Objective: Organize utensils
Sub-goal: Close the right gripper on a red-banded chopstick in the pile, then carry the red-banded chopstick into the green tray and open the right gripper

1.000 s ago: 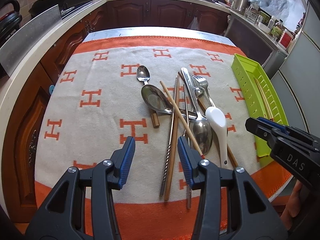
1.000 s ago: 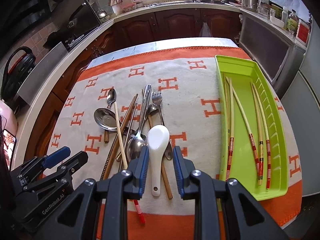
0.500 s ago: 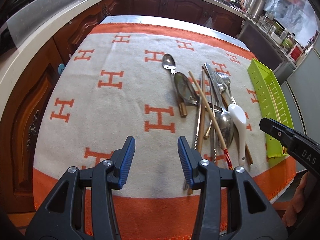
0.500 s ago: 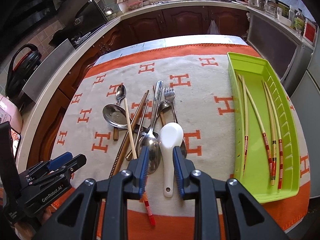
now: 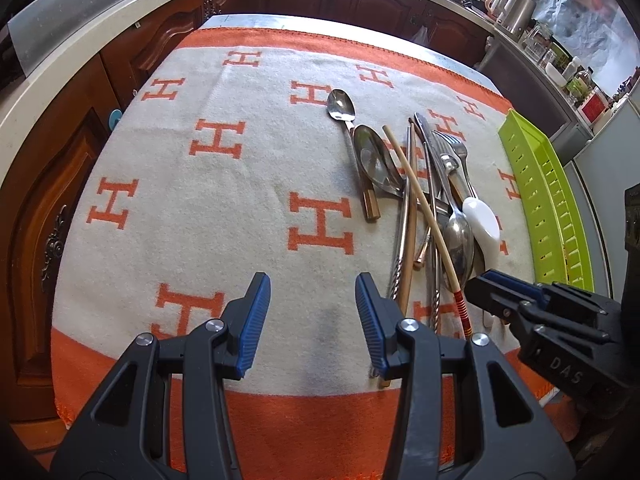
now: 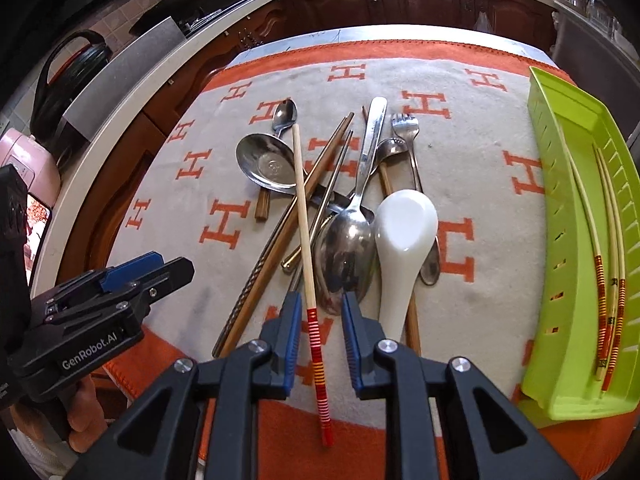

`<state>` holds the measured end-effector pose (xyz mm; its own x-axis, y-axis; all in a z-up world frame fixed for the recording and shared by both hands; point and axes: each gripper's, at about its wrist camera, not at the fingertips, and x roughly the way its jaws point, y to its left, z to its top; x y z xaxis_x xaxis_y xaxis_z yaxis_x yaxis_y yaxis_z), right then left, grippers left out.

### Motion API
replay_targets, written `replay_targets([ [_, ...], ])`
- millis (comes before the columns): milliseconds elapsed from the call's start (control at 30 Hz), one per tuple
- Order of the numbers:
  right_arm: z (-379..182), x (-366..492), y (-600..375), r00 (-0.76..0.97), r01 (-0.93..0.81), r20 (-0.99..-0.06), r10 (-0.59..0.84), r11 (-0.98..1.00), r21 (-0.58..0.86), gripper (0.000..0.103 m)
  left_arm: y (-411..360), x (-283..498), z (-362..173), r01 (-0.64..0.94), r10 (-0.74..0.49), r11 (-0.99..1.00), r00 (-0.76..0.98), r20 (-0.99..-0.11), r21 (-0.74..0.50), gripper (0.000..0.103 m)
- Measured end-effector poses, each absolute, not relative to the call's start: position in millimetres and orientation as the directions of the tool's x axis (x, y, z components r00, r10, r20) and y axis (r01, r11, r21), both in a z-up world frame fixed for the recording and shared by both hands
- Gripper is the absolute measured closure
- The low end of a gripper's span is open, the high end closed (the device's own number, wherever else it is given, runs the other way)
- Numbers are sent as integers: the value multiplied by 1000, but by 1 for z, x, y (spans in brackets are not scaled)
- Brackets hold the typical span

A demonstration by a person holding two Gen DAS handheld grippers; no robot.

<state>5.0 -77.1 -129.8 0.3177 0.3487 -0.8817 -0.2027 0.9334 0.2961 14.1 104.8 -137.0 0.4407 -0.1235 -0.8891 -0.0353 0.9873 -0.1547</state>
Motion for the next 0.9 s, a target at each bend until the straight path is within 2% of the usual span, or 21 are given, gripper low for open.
replay_targets([
  [700, -140, 5, -57, 296, -301, -888, 351, 917, 262, 91, 97, 14, -143, -18, -130, 988, 422, -897, -152, 62],
  [800, -143, 7, -55, 296, -307, -890, 346, 917, 254, 98, 95, 14, -143, -10, -128, 989, 424, -897, -146, 62],
  [900, -142, 6, -59, 307, -302, -880, 361, 914, 270, 98, 93, 14, -141, -3, -124, 990, 429, -895, -139, 62],
])
